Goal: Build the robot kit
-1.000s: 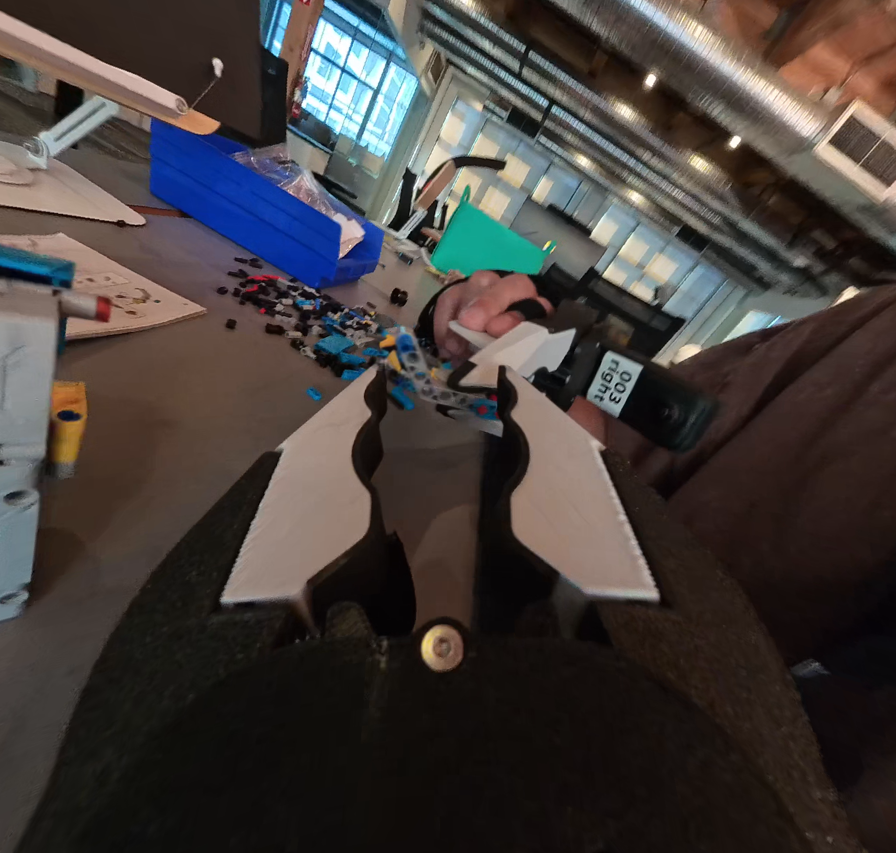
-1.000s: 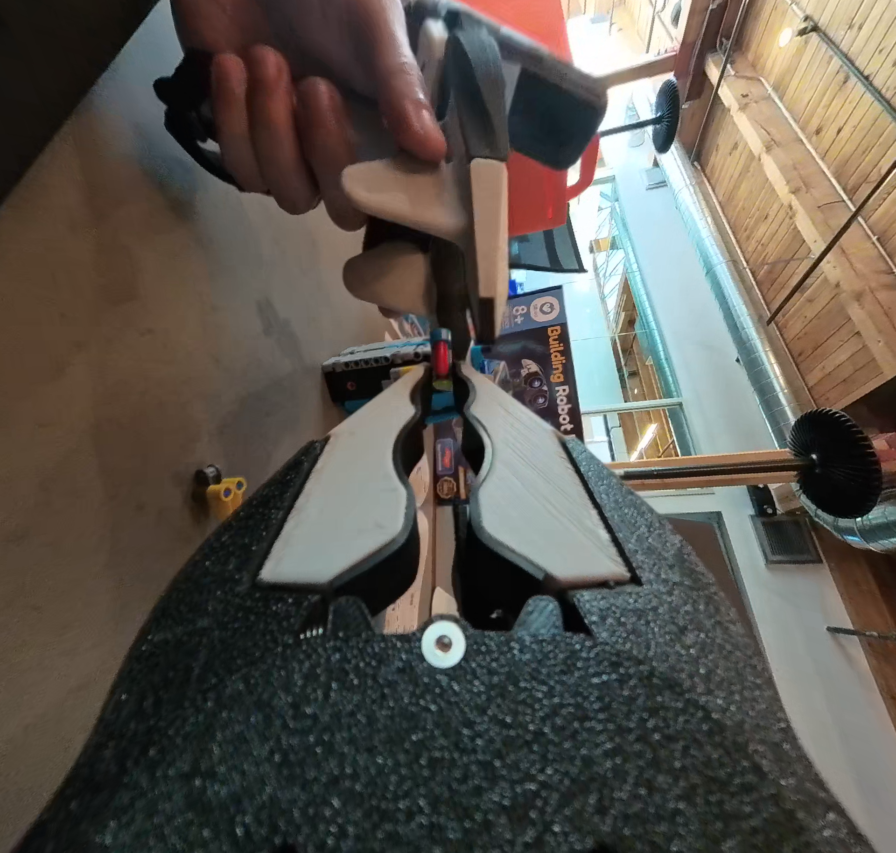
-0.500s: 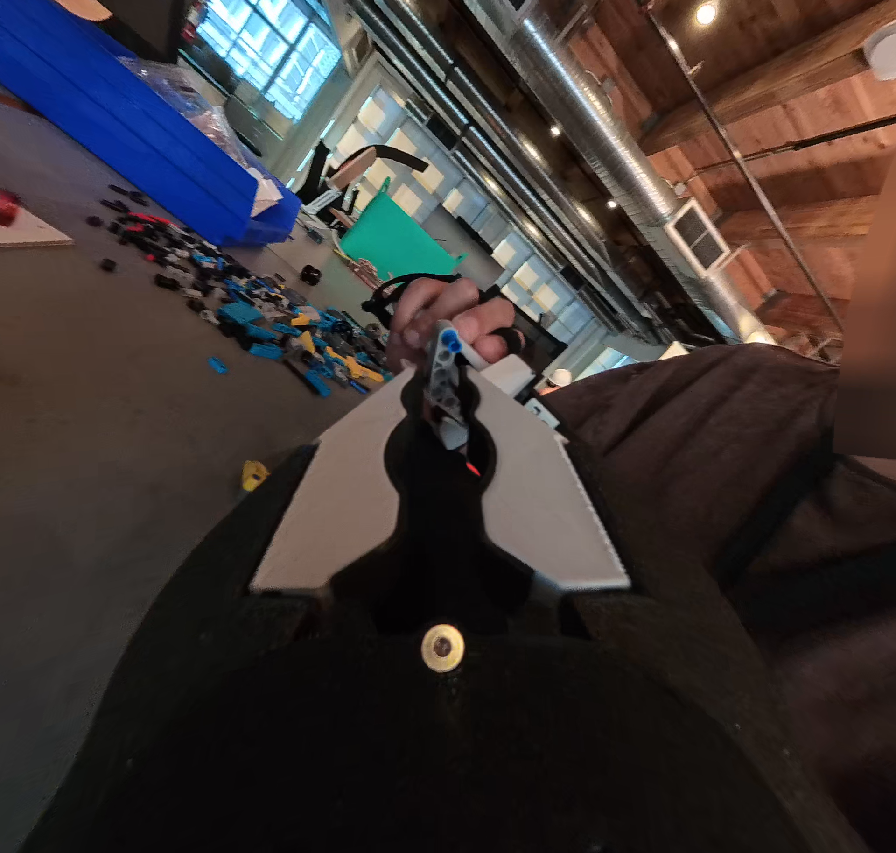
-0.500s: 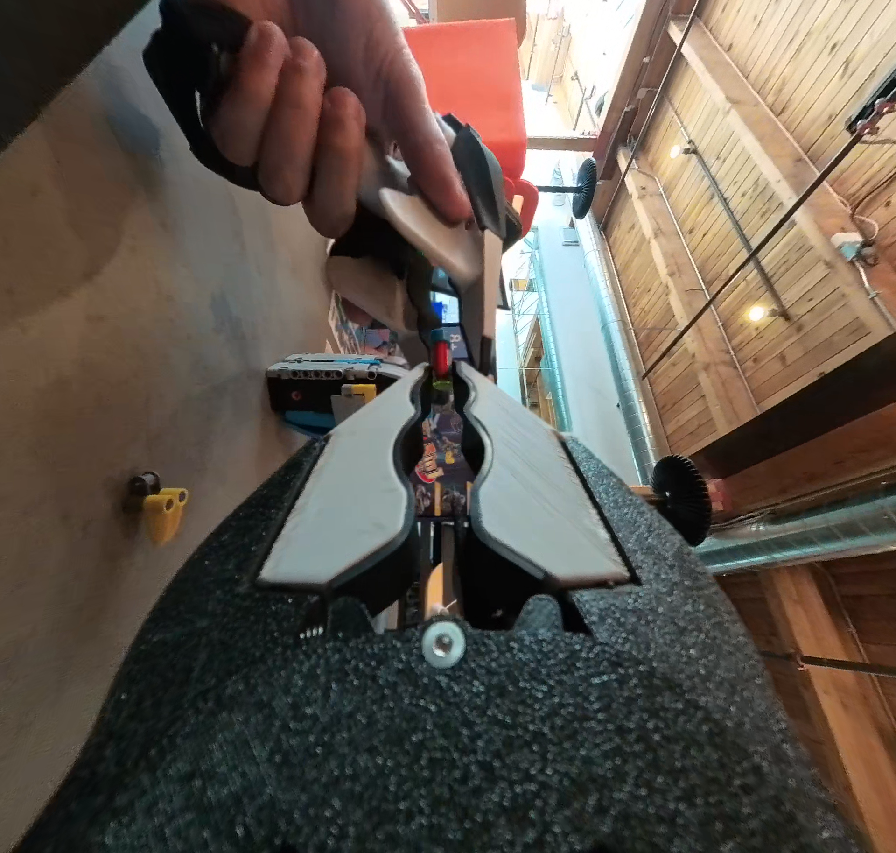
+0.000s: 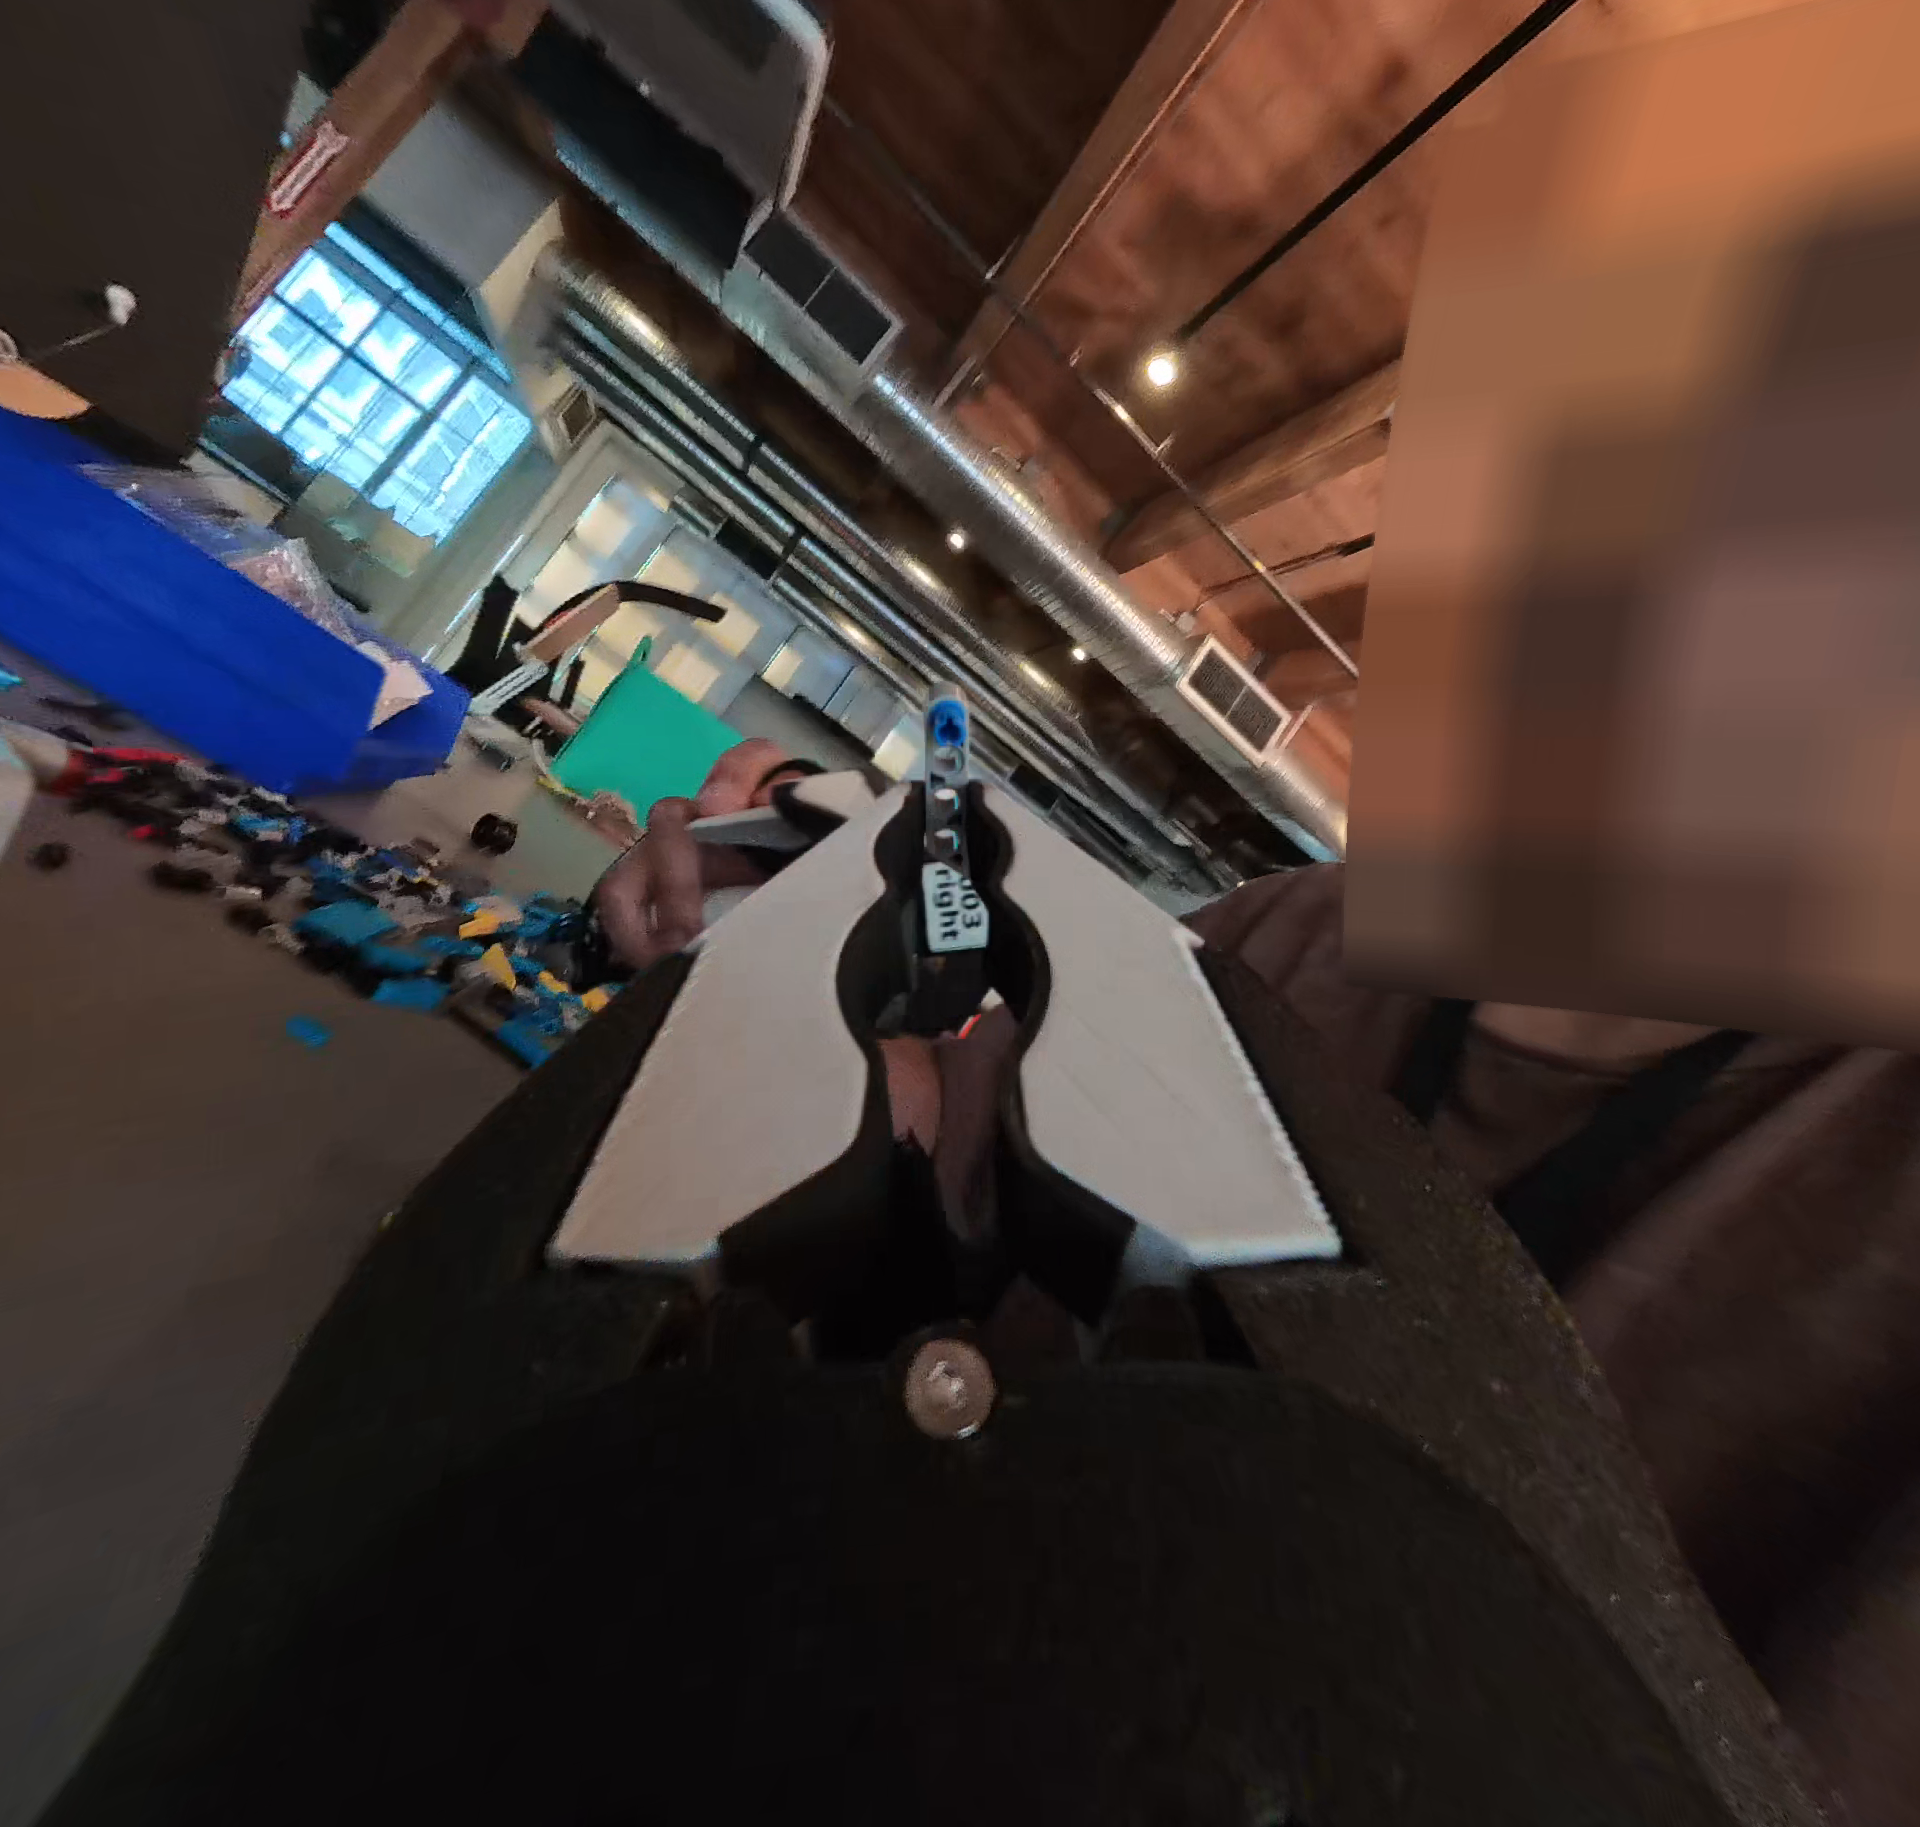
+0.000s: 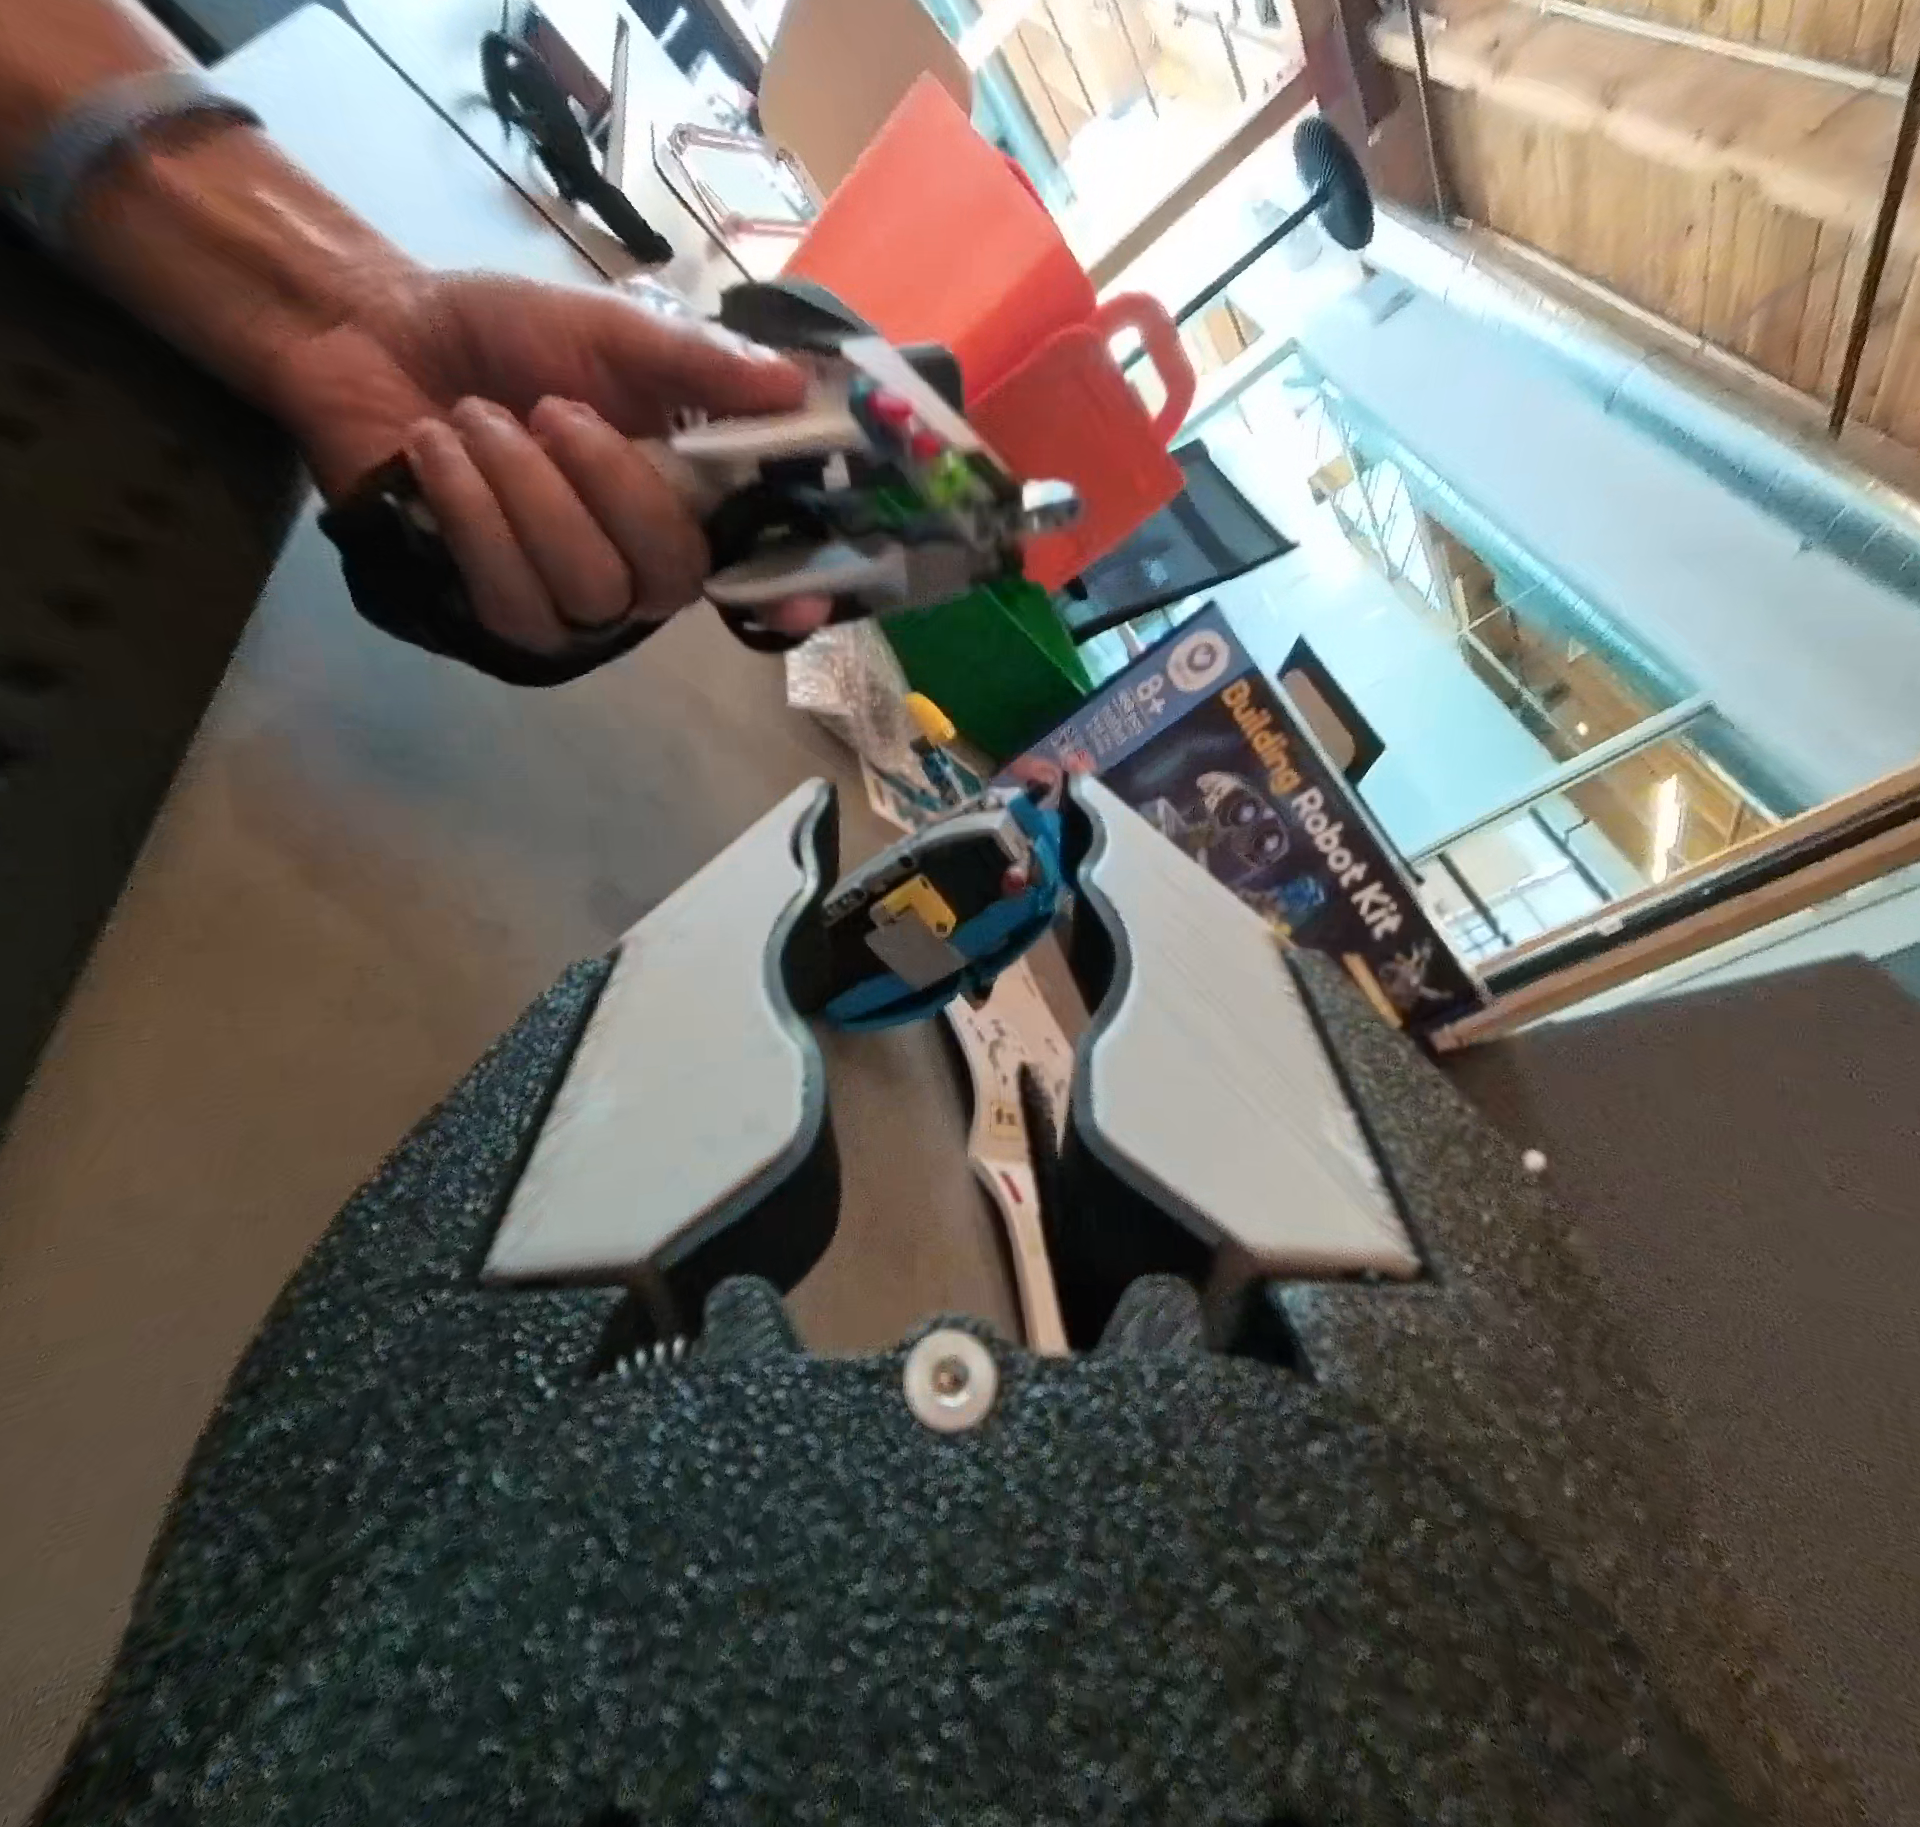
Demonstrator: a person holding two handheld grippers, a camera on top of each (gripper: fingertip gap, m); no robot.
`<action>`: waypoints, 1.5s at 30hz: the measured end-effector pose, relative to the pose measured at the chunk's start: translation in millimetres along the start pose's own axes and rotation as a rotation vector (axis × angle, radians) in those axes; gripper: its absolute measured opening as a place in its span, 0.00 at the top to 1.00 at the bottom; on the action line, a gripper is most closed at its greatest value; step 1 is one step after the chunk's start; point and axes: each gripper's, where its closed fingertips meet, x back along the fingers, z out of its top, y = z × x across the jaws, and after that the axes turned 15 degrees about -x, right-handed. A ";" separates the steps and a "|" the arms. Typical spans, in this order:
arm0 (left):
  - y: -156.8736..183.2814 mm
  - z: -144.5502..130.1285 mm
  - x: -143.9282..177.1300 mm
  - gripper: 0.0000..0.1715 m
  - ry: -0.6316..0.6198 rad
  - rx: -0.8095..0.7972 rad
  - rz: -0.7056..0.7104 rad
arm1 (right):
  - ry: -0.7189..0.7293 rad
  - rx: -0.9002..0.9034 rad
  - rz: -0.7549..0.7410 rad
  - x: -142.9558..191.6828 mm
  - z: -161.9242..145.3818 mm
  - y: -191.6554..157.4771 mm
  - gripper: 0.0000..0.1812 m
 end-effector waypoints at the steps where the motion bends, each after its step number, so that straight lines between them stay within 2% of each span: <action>1: 1.1 2.5 1.0 0.96 0.016 0.003 -0.009 | -0.009 -0.011 -0.009 0.2 -4.3 3.6 0.77; 7: 2.8 2.7 1.8 0.96 0.019 0.009 -0.023 | -0.068 -0.135 0.071 -4.6 -23.4 -1.0 0.76; 11: -0.1 -1.5 0.9 0.96 -0.004 0.007 -0.004 | -0.171 -0.347 0.293 -1.7 -40.9 -21.8 0.79; 12: -1.7 -2.7 0.8 0.96 -0.011 0.002 0.006 | -0.218 -0.423 0.362 0.5 -47.5 -28.2 0.76; 13: -3.8 -4.2 0.7 0.96 -0.021 -0.004 0.020 | -0.254 -0.468 0.372 0.4 -55.2 -27.6 0.73; 15: -8.4 -7.2 0.6 0.97 -0.039 -0.012 0.049 | -0.325 -0.499 0.426 4.6 -70.4 -33.4 0.74; 18: -12.1 -10.2 0.4 0.96 -0.060 -0.036 0.080 | -0.407 -0.510 0.446 7.4 -89.8 -38.4 0.74; 23: -14.5 -13.0 0.0 0.96 -0.077 -0.051 0.097 | -0.488 -0.527 0.492 8.5 -101.5 -52.6 0.74; 32: -17.2 -30.1 -5.0 0.96 -0.176 -0.098 0.125 | -0.504 -0.521 0.484 8.3 -105.1 -52.6 0.76; 45: -21.2 -24.1 -1.0 0.96 -0.149 -0.093 0.146 | -0.550 -0.488 0.478 7.3 -113.7 -58.6 0.78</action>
